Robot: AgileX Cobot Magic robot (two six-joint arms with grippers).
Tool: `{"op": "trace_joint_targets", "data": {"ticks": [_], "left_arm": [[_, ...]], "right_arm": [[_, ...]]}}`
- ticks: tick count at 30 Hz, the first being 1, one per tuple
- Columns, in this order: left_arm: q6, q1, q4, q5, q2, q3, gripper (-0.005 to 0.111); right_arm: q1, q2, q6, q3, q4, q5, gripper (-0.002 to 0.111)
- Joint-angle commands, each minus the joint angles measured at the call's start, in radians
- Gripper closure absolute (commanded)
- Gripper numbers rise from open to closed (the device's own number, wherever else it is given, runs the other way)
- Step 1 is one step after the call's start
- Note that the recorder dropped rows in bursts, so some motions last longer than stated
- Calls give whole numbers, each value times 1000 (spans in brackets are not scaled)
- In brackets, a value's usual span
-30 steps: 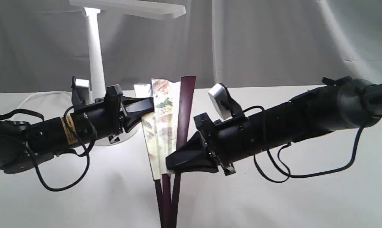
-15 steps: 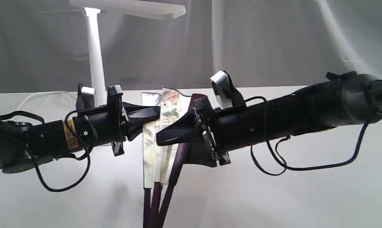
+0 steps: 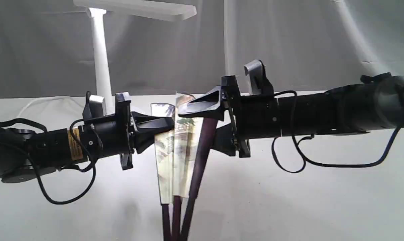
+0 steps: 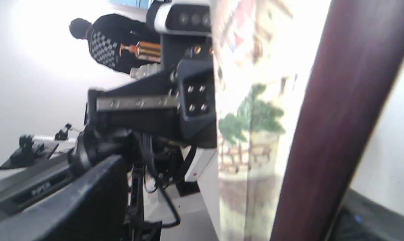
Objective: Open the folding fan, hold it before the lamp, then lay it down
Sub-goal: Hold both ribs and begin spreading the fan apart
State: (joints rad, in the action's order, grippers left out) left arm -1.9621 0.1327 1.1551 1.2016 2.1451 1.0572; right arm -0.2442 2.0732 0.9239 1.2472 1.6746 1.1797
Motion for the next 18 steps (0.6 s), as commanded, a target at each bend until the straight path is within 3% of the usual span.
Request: {"op": "trace_joint_targets", "data": {"ticks": [1, 6, 12, 18], "left_arm": [[-3, 7, 21, 19, -2, 1, 107], [-16, 7, 32, 19, -2, 1, 107], [-21, 7, 66, 19, -2, 1, 107], [-38, 7, 126, 19, -2, 1, 107]], "right_arm": [[14, -10, 9, 0, 48, -73, 46], [14, -10, 9, 0, 67, -131, 59], [14, -10, 21, 0, 65, -135, 64], [14, -10, 76, 0, 61, -159, 92]]}}
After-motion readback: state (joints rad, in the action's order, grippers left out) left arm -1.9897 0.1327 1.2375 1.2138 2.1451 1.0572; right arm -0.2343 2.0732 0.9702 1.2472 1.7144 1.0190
